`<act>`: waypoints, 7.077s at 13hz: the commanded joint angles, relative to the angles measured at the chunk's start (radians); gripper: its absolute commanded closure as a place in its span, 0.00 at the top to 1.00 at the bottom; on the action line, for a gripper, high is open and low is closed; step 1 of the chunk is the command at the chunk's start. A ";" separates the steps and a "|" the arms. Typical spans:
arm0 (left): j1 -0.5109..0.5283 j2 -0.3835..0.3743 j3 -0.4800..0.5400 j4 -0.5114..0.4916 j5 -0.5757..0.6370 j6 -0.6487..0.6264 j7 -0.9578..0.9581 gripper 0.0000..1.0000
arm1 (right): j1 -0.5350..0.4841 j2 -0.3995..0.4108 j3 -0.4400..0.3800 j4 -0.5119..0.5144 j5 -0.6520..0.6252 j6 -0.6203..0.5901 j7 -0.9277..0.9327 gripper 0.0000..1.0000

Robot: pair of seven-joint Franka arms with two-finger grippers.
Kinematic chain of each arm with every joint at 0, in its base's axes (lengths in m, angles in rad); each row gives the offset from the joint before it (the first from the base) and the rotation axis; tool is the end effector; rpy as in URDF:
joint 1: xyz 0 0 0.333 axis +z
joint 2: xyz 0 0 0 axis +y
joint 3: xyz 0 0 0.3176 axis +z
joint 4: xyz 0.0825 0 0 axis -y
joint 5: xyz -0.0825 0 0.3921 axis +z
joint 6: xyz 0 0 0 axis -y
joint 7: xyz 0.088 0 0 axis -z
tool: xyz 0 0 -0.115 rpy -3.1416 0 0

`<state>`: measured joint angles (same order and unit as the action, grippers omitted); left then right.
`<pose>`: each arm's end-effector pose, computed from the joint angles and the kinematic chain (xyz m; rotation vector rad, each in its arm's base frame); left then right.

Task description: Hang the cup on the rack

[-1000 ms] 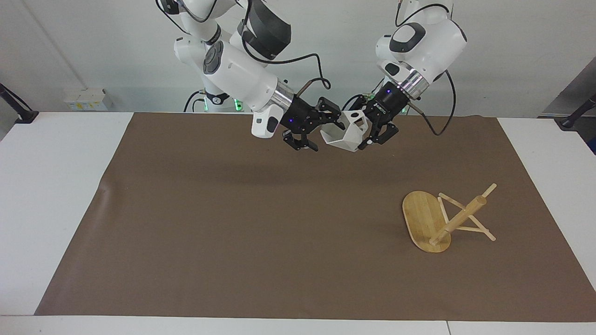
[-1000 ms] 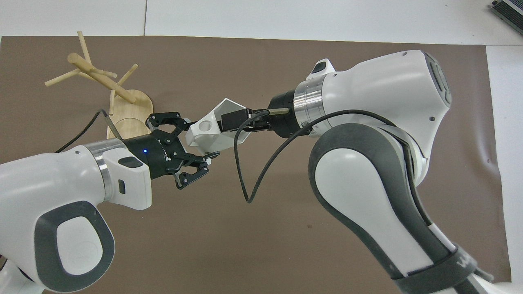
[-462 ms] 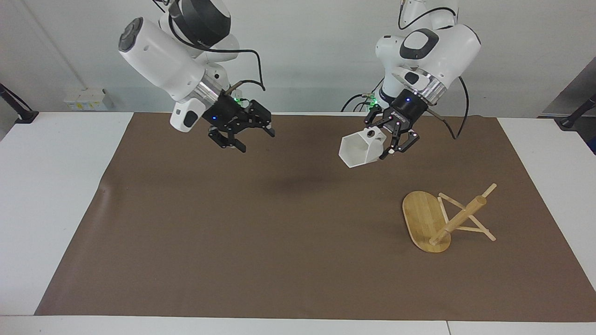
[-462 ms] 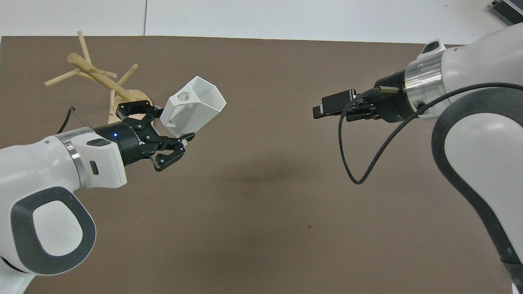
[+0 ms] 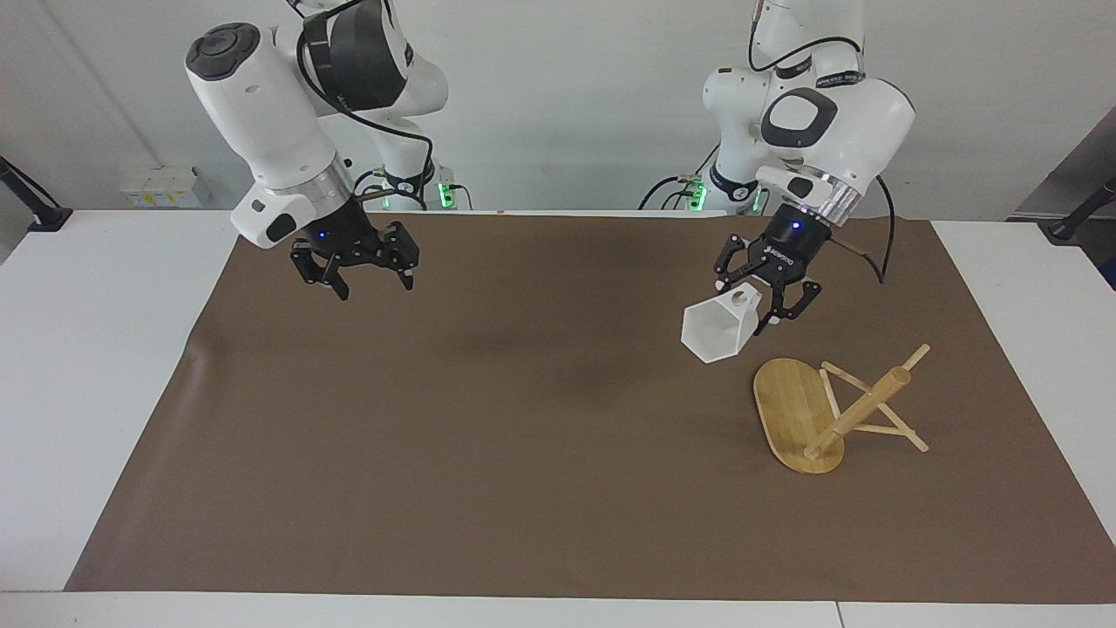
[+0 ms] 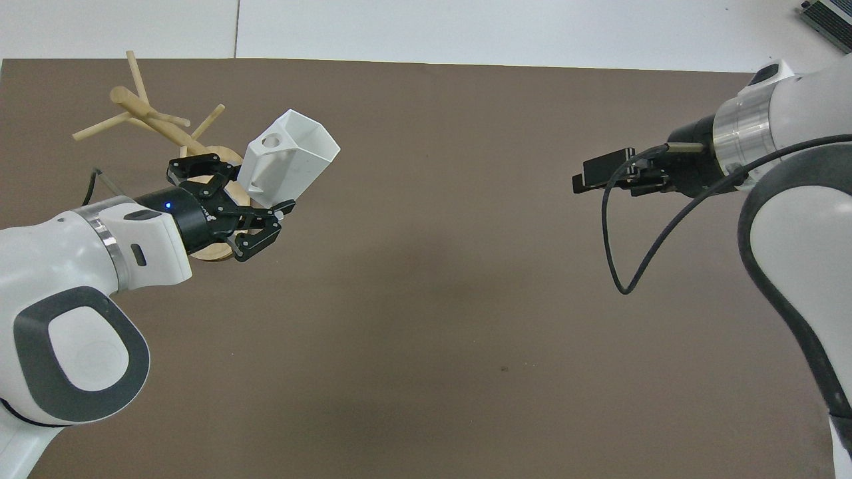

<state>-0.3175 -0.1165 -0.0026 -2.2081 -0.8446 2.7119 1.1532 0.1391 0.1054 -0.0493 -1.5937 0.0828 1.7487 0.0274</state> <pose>0.5384 -0.1532 0.4827 2.4466 -1.0383 1.0585 0.6052 0.0640 0.5617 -3.0604 -0.0768 -0.0691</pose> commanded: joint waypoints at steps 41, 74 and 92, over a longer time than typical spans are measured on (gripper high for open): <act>0.160 0.159 -0.005 0.079 -0.002 0.034 -0.723 0.00 | -0.193 -0.147 0.037 0.006 -0.043 -0.139 -0.041 1.00; 0.250 0.094 -0.023 0.697 0.843 -1.189 -1.066 1.00 | -0.248 -0.171 0.022 -0.048 -0.040 -0.124 -0.110 1.00; 0.287 -0.006 -0.011 0.556 0.855 -1.181 -1.078 1.00 | -0.248 -0.178 0.026 -0.049 -0.031 -0.133 -0.113 1.00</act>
<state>-0.0338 -0.0946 -0.0075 -1.6200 -0.0169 1.5287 0.0851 -0.0993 -0.0560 -0.0311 -1.6295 0.0585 1.6353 -0.0623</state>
